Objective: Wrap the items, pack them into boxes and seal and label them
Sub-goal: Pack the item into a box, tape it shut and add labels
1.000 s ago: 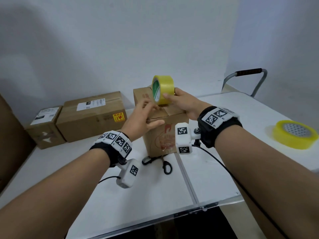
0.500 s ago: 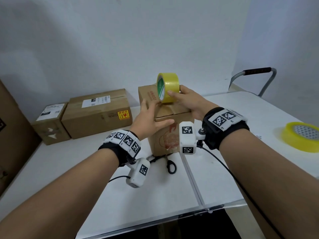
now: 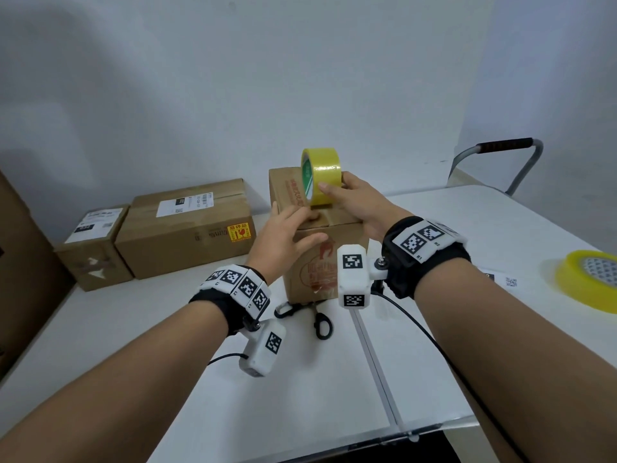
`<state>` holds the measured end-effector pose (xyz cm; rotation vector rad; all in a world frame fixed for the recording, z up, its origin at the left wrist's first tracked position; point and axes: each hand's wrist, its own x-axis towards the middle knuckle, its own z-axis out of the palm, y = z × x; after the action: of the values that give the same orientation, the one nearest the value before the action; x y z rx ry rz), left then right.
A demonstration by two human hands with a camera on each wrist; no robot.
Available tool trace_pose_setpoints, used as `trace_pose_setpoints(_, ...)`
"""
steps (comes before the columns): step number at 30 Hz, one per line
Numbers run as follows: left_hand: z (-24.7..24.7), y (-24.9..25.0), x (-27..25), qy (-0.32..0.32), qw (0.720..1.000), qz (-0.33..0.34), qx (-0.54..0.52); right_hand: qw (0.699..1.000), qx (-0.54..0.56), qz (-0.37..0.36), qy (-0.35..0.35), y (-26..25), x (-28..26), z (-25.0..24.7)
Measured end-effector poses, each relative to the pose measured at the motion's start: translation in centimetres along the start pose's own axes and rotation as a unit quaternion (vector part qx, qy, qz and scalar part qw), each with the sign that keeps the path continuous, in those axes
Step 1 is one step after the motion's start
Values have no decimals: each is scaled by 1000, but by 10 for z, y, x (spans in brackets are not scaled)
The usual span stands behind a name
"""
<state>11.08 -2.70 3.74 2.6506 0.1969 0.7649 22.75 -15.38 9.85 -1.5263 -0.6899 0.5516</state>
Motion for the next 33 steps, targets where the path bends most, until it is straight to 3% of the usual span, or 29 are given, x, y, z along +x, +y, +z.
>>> trace_pose_setpoints(3, -2, 1, 1, 13, 1000, 10, -16, 1000, 6, -2, 1, -1, 2, 1)
trace_pose_setpoints(8, -12, 0, 4, -33, 999, 12, 5, 1000, 6, 1, 2, 0, 3, 2)
trace_pose_setpoints(16, -12, -6, 5, -40, 998, 38, -20, 1000, -8, 2, 12, -2, 2, 5)
trace_pose_setpoints(33, -15, -1, 9, -70, 992, 82, 63, 998, -27, -1, 65, -7, 0, 10)
